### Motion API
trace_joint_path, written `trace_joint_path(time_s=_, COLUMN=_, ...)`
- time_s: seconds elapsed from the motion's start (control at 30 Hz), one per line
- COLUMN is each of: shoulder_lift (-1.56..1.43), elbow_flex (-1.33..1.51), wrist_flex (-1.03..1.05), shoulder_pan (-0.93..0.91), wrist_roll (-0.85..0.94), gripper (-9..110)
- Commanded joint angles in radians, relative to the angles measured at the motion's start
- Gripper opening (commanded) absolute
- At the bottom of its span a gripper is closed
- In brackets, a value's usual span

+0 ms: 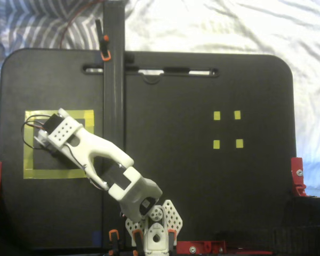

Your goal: Grasp a block and put it in the designated area.

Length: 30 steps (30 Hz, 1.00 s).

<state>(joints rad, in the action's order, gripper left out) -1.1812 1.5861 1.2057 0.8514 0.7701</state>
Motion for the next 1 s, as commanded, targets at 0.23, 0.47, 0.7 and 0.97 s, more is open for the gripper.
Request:
trace_joint_path(time_s=0.23, shoulder_lift=-0.074, elbow_flex=-0.012, wrist_flex=0.040, shoulder_pan=-0.006, wrist_roll=0.003, gripper=37)
trace_joint_path(time_s=0.47, shoulder_lift=-0.207, elbow_flex=-0.014, wrist_flex=0.103, shoulder_pan=-0.020, wrist_roll=0.003, gripper=37)
trace_joint_path(time_s=0.7, shoulder_lift=-0.318, elbow_flex=-0.014, wrist_flex=0.144, shoulder_pan=-0.028, wrist_roll=0.003, gripper=37)
trace_joint_path(time_s=0.97, shoulder_lift=-0.331, elbow_flex=-0.014, wrist_flex=0.140, shoulder_pan=-0.044, wrist_roll=0.003, gripper=30)
